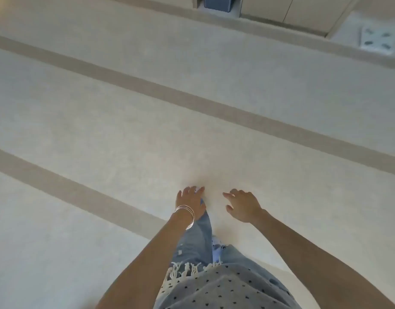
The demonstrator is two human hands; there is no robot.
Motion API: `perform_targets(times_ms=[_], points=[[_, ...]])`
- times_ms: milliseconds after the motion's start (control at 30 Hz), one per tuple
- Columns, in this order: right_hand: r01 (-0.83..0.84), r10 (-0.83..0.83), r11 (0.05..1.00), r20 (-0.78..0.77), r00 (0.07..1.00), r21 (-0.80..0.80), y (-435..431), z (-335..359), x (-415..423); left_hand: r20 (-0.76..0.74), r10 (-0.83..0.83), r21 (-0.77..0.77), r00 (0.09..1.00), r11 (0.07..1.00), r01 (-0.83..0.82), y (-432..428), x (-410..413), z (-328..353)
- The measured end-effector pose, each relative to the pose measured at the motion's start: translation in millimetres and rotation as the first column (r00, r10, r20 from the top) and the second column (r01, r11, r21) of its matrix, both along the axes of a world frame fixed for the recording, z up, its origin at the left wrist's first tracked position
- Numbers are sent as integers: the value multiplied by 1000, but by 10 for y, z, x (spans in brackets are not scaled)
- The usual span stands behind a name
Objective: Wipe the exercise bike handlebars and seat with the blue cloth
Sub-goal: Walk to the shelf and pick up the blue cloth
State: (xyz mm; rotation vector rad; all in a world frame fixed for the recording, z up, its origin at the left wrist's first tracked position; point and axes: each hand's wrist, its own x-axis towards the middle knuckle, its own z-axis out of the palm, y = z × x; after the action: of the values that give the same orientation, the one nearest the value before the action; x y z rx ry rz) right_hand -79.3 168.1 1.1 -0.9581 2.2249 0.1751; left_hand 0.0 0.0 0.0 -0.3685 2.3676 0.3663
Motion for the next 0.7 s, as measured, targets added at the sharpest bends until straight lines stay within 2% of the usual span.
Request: perform_targets(times_ms=[167, 333, 500, 700], points=[[135, -135, 991, -40, 990, 5, -223, 68, -533, 59, -137, 19, 989, 990, 136, -365, -685, 53], [272, -282, 959, -172, 944, -82, -546, 329, -1279, -98, -288, -43, 952, 957, 286, -736, -1617, 283], [353, -388, 917, -213, 897, -185, -701, 453, -1704, -235, -377, -27, 896, 924, 382, -719, -2252, 447], [414, -427, 902, -122, 896, -123, -615, 286, -2046, -200, -442, -48, 874, 896, 442, -601, -2645, 295]])
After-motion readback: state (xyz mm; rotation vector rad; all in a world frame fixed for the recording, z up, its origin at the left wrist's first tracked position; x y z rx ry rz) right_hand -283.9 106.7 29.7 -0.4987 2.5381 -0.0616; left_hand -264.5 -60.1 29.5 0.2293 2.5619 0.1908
